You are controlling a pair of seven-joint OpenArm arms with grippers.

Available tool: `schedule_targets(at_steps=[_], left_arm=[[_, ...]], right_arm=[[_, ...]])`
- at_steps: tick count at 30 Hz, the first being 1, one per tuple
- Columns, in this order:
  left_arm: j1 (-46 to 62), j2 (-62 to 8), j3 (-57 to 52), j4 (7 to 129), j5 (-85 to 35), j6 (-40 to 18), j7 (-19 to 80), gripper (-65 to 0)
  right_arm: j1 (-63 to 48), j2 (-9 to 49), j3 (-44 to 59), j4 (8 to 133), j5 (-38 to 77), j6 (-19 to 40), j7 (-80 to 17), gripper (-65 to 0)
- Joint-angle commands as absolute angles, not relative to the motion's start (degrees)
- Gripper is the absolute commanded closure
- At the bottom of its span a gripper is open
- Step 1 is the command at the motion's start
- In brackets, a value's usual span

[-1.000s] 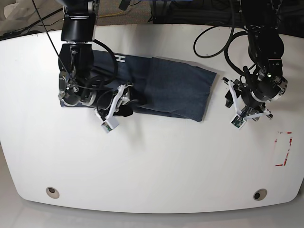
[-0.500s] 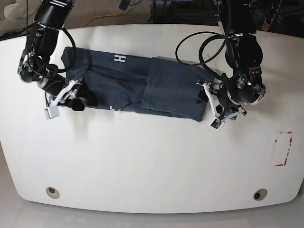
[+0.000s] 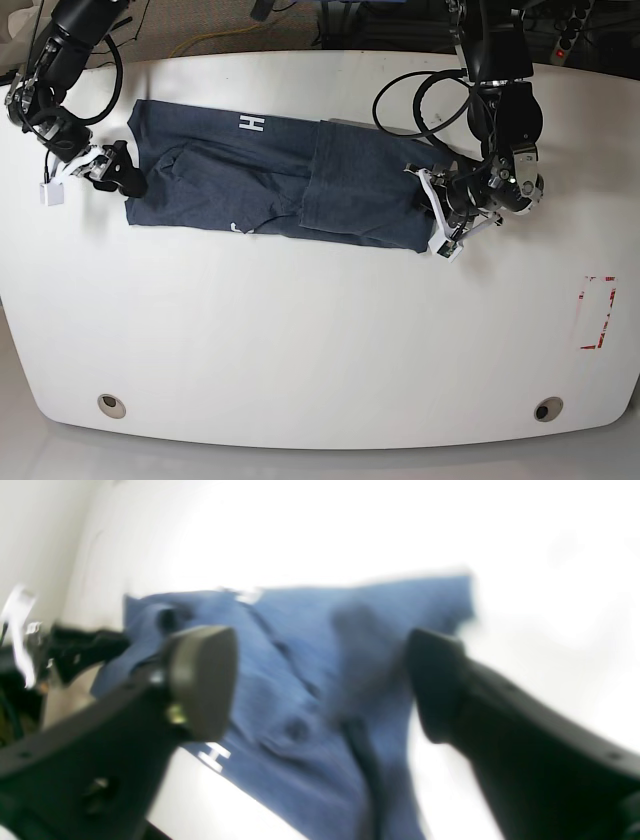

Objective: Fold the T-shirt properly
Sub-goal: 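Grasp both ends of the folded shirt and push them toward each other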

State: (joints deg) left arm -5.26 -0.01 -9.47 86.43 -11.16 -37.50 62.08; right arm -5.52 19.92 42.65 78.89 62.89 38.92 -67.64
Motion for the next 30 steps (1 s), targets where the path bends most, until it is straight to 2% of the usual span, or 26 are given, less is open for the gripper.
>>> schedule_targets(at_steps=[1, 5, 9, 18, 20, 22, 24, 26, 28, 30], left_arm=[[-6.02, -0.31, -9.45, 87.25, -11.56, -37.41, 61.67, -11.8], [-4.70, -0.57, -9.54, 87.69, -11.56, -37.41, 61.67, -11.8], [-4.09, -0.57, -9.63, 87.69, -11.56, -37.41, 61.67, -11.8], [-3.38, -0.66, -9.71, 87.78, -11.56, -37.41, 61.67, -11.8], [-3.30, -0.66, -9.71, 87.78, -11.56, -37.41, 61.67, -11.8], [-3.30, -0.66, -9.71, 87.78, -11.56, -37.41, 61.67, -11.8], [-3.30, -0.66, -9.71, 87.78, -11.56, -37.41, 61.67, -11.8], [-3.30, -0.66, -9.71, 87.78, -11.56, -37.41, 61.67, -11.8], [-3.30, -0.66, -9.71, 87.78, -11.56, -37.41, 61.67, -11.8], [-3.30, -0.57, -9.63, 87.69, -11.56, -37.41, 61.67, -11.8]], right_arm=[[-4.79, 21.85, 42.95, 75.91, 64.57, 39.34, -66.51, -58.8], [-4.88, 21.93, 42.68, 71.25, 63.87, 39.34, -64.92, -59.0], [-4.62, 20.62, 42.68, 71.08, 57.80, 39.78, -64.04, -59.0], [-4.79, 15.25, 38.73, 77.23, 52.18, 39.43, -65.27, -58.8], [-4.88, 14.37, 36.70, 78.90, 52.18, 39.34, -65.27, -56.6], [-4.88, 13.32, 35.38, 79.43, 52.00, 39.25, -65.19, -51.2], [-4.62, 12.35, 35.21, 79.60, 51.12, 39.25, -65.19, -43.0], [-4.44, 11.91, 35.21, 79.60, 49.80, 39.25, -65.01, -28.5], [-4.26, 11.82, 35.12, 79.60, 48.66, 39.25, -65.01, -18.9], [-3.65, 11.82, 34.95, 79.69, 46.73, 39.43, -65.01, -5.9]])
